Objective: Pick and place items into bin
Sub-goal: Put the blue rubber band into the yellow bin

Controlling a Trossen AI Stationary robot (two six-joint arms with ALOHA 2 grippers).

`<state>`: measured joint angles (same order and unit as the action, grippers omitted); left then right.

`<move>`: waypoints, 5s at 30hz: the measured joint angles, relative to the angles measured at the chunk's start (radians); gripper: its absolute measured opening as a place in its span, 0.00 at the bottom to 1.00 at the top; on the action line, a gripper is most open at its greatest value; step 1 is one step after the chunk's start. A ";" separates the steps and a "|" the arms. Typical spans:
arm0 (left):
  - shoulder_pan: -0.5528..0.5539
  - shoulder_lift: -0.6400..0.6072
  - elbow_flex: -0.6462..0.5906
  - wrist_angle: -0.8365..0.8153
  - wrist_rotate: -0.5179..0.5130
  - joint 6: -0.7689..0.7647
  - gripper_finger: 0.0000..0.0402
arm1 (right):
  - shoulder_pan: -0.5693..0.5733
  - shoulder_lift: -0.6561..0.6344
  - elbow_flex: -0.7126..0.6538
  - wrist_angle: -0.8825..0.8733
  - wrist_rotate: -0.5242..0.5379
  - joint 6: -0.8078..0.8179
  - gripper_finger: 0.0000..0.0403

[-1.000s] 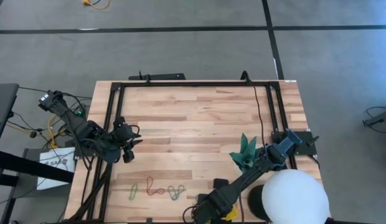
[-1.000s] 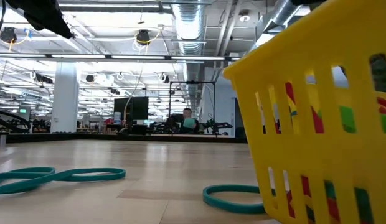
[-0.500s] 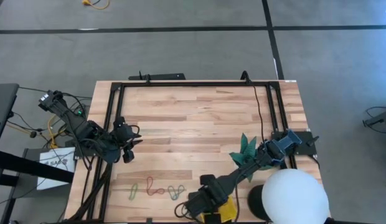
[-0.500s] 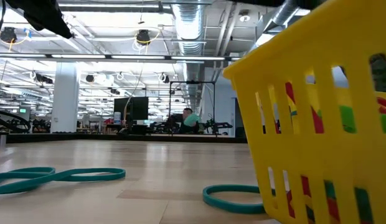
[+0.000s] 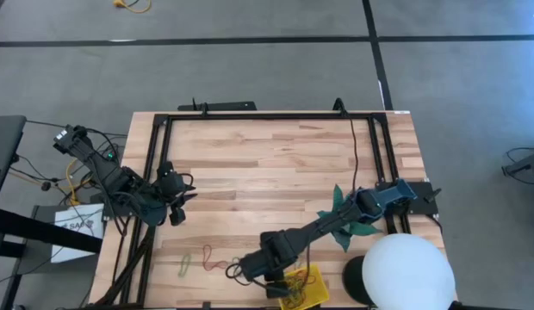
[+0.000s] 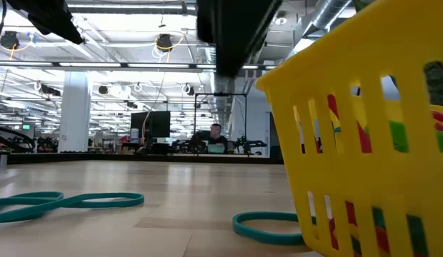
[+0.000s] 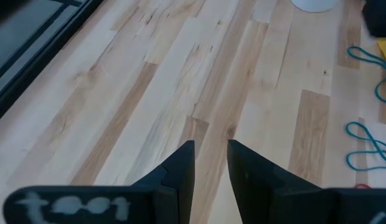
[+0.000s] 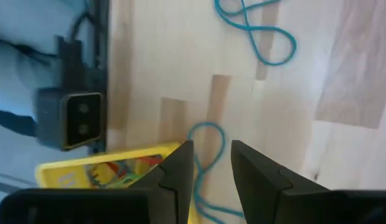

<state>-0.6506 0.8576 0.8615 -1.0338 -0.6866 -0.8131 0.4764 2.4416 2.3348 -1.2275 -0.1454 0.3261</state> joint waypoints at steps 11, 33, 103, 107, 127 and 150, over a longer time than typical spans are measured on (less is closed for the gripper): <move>0.000 0.000 -0.127 0.076 0.005 -0.029 0.21 | -0.032 0.001 0.000 0.023 -0.063 -0.033 0.25; 0.000 0.000 -0.131 0.166 0.027 0.023 0.21 | -0.103 0.038 -0.100 0.087 -0.329 -0.125 0.25; 0.000 -0.001 -0.130 0.173 0.027 -0.021 0.21 | -0.020 0.034 0.006 -0.005 0.071 -0.376 0.00; 0.000 -0.001 -0.130 0.172 0.027 -0.020 0.21 | -0.028 -0.039 0.003 -0.085 0.118 -0.344 0.00; 0.000 -0.001 -0.130 0.171 0.026 -0.018 0.21 | 0.194 -0.325 0.008 -0.145 0.133 0.229 0.00; 0.000 0.000 -0.130 0.180 0.051 -0.043 0.21 | 0.158 0.044 0.008 -0.269 -0.082 0.370 0.10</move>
<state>-0.6502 0.8574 0.7319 -0.8536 -0.6353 -0.8566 0.6345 2.4861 2.3428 -1.4962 -0.2276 0.6963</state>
